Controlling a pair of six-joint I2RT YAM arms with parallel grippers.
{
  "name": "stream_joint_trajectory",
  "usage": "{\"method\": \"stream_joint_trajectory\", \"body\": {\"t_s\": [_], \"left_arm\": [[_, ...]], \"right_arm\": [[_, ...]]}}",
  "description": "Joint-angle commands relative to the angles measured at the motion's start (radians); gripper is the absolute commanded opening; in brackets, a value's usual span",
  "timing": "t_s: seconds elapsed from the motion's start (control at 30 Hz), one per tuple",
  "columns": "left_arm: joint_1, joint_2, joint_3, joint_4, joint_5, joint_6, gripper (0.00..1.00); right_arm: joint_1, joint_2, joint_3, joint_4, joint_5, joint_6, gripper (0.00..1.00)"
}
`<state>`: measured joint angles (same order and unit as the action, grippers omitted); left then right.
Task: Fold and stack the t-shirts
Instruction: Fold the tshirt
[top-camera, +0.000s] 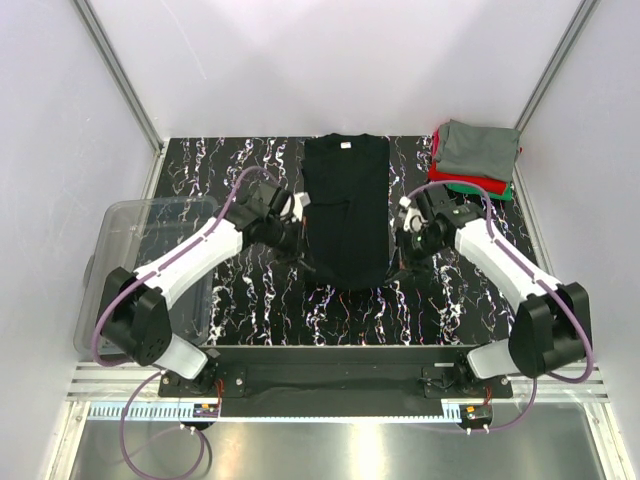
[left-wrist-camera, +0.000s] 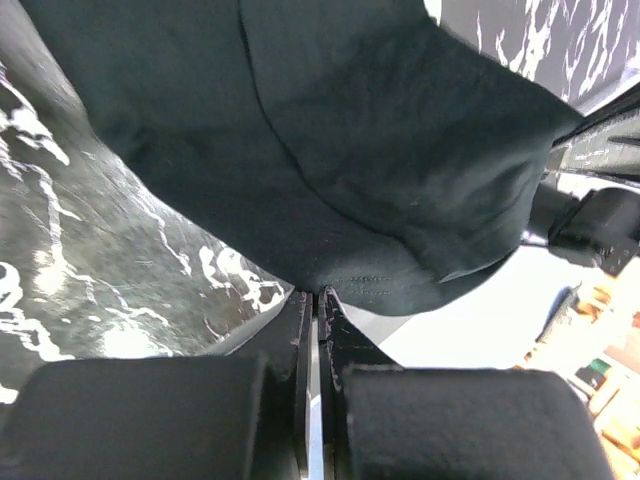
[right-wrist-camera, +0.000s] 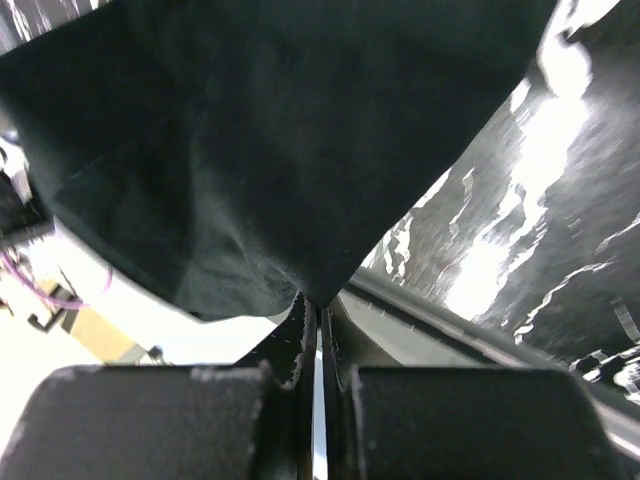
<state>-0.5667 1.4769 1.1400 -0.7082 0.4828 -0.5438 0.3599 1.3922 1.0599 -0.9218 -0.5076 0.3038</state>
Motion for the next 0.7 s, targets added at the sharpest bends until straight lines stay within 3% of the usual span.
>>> {"method": "stream_joint_trajectory", "body": {"t_s": [0.0, 0.3, 0.67], "left_arm": [[0.025, 0.029, 0.113, -0.010, -0.079, 0.036, 0.00], [0.080, 0.190, 0.257, 0.065, -0.104, 0.090, 0.00], [0.182, 0.405, 0.406, 0.134, -0.112, 0.125, 0.00]], "right_arm": [[-0.053, 0.044, 0.078, 0.011, 0.037, -0.052, 0.00], [-0.122, 0.229, 0.221, 0.127, 0.041, -0.084, 0.00], [-0.157, 0.540, 0.537, 0.159, 0.040, -0.118, 0.00]]}}
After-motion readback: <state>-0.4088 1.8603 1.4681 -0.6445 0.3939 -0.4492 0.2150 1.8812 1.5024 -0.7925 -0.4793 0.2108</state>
